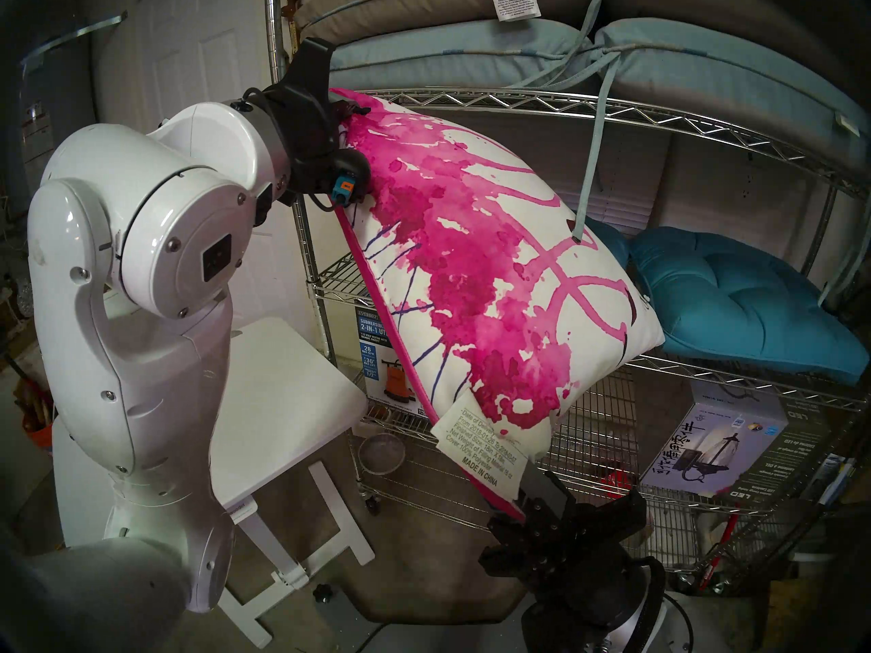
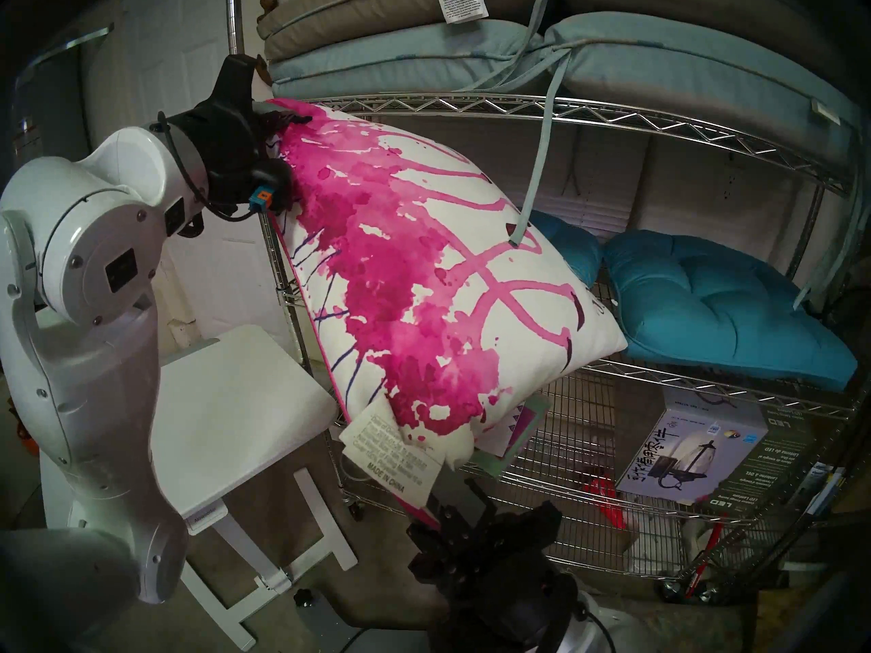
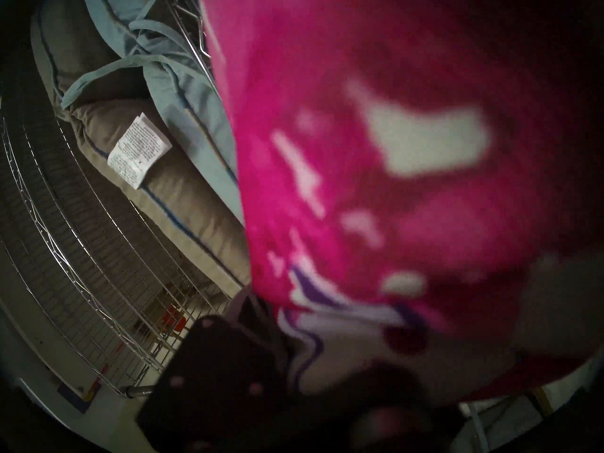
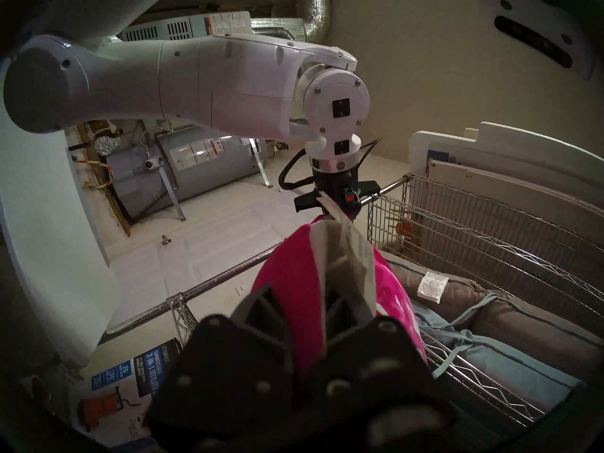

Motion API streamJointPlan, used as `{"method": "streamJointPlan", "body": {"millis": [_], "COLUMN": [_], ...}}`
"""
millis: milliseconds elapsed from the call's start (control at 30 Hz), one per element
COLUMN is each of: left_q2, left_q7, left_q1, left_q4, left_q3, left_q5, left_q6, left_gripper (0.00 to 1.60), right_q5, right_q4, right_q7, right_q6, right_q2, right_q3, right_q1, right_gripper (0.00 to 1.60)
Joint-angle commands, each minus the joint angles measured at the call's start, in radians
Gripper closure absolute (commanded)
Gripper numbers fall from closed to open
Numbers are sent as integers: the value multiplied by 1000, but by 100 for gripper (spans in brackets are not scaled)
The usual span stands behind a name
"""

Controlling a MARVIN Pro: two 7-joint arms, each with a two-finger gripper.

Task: Take cushion off the shelf

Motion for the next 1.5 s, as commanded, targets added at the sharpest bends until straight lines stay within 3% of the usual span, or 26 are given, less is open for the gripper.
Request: {"method": "streamJointPlan", "body": {"millis": [0, 1467], "left_q2": [17, 103], "left_q7": [3, -142], "left_q1": [-46, -54], "left_q4": [-15, -15], "left_q3": [-53, -178], "left_q5": [20, 9], "left_q6": [1, -7], "left_gripper": [160, 160], "right_q5": [5, 75], "right_q4": [7, 167], "right_q7": [18, 145], "right_q6": [-4, -5], "right_q2": [34, 158], "right_q3": [-29, -208], "right_q1": [48, 314], "right_gripper": [160, 160]}}
